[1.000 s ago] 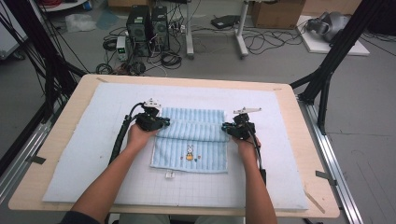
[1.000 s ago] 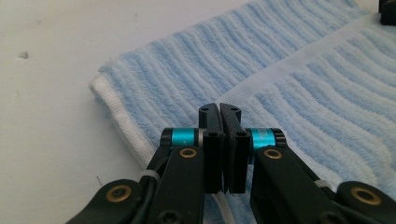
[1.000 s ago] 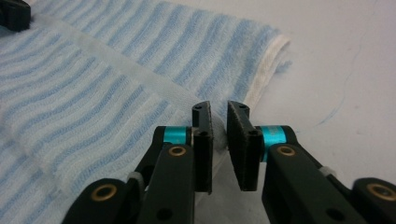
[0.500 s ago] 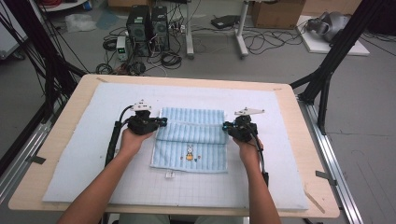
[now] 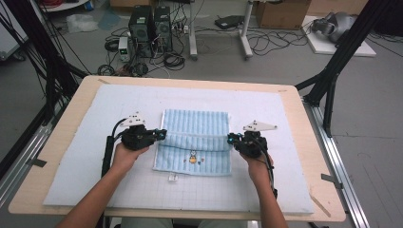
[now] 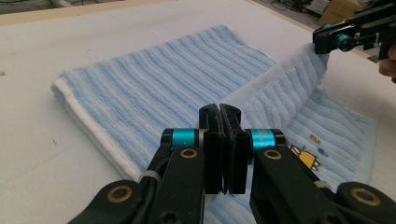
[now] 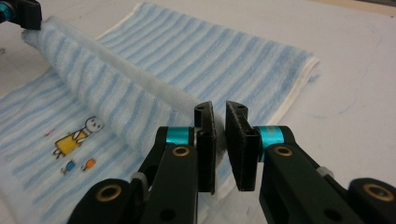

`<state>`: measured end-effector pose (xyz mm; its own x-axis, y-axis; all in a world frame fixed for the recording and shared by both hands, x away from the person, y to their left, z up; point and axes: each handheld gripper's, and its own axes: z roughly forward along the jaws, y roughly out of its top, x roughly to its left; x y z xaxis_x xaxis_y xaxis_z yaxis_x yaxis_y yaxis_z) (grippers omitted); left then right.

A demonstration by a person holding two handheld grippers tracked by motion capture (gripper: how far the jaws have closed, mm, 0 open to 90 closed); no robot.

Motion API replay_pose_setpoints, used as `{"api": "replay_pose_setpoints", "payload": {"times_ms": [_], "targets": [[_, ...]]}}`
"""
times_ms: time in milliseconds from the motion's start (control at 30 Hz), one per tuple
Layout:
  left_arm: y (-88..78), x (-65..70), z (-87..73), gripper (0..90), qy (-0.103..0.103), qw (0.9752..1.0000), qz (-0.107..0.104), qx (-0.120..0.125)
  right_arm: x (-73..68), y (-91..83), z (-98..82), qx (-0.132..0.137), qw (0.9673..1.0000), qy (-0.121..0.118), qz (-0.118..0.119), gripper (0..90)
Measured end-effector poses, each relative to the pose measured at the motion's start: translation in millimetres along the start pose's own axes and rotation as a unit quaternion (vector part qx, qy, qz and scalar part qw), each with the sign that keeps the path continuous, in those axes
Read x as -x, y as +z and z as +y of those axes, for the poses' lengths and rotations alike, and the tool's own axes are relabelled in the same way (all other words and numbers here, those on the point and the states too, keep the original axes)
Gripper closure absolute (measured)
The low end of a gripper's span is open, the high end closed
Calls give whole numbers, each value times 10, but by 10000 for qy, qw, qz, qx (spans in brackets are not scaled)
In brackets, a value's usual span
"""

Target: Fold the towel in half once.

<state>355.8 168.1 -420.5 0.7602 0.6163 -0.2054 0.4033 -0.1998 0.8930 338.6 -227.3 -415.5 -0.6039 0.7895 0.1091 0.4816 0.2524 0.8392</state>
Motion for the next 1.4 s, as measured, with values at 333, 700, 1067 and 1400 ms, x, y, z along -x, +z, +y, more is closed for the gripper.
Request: {"api": "replay_pose_setpoints", "payload": {"times_ms": [333, 700, 1067, 1400], "targets": [[-134, 129, -184, 876, 40, 9999, -135, -60, -169, -163, -170, 96, 9998, -121, 151, 823], [-271, 256, -330, 875, 55, 9994, -301, -135, -285, -295, -321, 28, 9992, -282, 280, 824], [-339, 267, -420, 788, -97, 9995, -209, -236, -347, -330, -454, -315, 9984, -317, 346, 794], [-305, 205, -391, 598, -244, 9996, 85, -97, -312, -366, -429, -191, 9989, -227, 352, 665]]}}
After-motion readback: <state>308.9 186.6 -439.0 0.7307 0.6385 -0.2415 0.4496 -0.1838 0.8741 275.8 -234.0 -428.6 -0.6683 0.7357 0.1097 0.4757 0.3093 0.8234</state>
